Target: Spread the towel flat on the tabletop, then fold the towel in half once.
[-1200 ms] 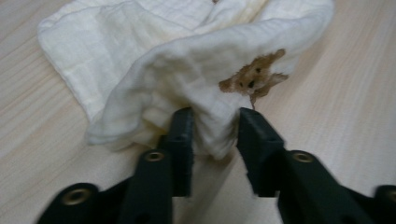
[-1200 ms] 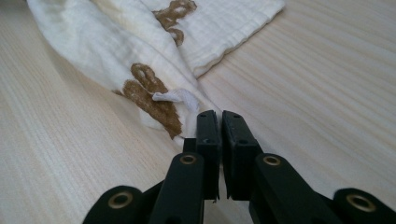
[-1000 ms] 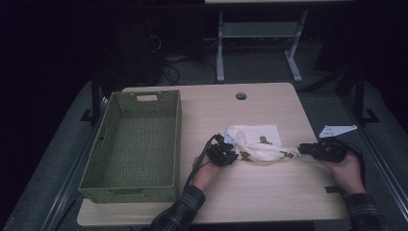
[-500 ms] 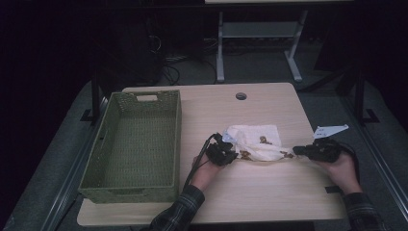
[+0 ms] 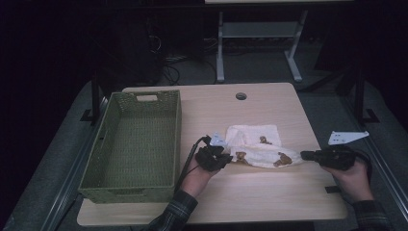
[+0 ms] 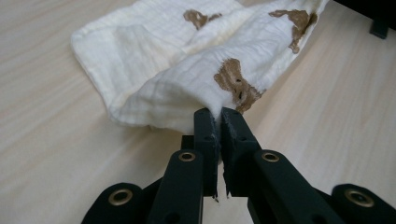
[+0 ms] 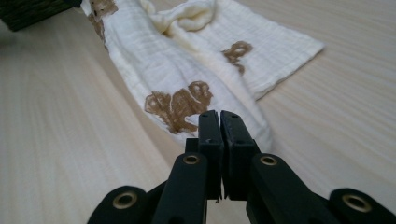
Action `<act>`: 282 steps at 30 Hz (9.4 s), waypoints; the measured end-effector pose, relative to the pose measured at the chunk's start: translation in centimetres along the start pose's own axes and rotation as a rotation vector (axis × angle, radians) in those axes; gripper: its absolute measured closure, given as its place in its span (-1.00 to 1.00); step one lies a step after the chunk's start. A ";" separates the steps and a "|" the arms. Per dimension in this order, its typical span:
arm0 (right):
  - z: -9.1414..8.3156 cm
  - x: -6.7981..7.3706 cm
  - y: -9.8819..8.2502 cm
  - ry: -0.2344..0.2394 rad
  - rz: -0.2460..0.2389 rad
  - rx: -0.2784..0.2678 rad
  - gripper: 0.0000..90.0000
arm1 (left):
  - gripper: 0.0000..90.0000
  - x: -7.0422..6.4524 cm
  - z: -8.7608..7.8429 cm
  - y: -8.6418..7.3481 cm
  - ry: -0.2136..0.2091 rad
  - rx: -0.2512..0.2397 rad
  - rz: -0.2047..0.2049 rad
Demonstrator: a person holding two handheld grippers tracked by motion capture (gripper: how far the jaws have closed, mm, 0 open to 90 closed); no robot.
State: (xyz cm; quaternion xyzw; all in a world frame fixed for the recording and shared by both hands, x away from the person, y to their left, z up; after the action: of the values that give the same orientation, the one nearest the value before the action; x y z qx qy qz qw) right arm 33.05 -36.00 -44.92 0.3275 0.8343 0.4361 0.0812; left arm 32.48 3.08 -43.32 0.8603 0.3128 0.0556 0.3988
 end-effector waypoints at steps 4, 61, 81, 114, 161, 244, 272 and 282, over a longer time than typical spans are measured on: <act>-0.3 0.9 -0.8 0.018 -0.015 0.009 0.95 | 0.89 -0.7 -0.7 -1.0 -0.001 0.020 -0.013; 4.0 -0.2 3.3 0.009 -0.091 0.018 0.62 | 0.37 3.1 3.0 1.5 0.158 0.048 -0.082; 10.2 -8.0 7.2 -0.055 -0.006 0.037 0.55 | 0.43 6.5 6.7 1.6 0.204 0.088 -0.136; 9.0 -11.6 8.4 -0.151 0.011 0.068 0.92 | 0.96 10.2 5.2 5.8 0.340 0.029 -0.112; 12.9 -14.5 7.7 -0.145 0.116 0.115 0.78 | 0.52 16.3 9.7 6.3 0.365 0.102 -0.139; 1.1 -2.0 1.2 -0.100 -0.017 -0.011 0.94 | 0.92 2.7 -0.3 0.0 0.280 -0.121 -0.082; -0.8 3.0 -1.9 -0.058 -0.088 0.021 0.94 | 0.92 -2.6 -2.7 -3.7 0.307 -0.102 -0.100; -1.1 3.6 -3.0 -0.056 -0.086 0.041 0.94 | 0.92 -3.8 -2.4 -5.1 0.259 -0.070 -0.094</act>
State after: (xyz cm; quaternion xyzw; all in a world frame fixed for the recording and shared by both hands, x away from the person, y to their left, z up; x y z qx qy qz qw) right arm 28.40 -35.77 -46.01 0.3051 0.8538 0.4055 0.1161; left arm 26.09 4.93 -44.75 0.8158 0.3994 0.1584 0.3871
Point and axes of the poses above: each handheld gripper's, and its own axes: z roughly forward along the jaws, y roughly out of its top, x roughly to its left, the point moved 2 cm from there along z, roughly forward along the jaws, and after that the axes turned 1 degree about -y, right-handed, at the moved point
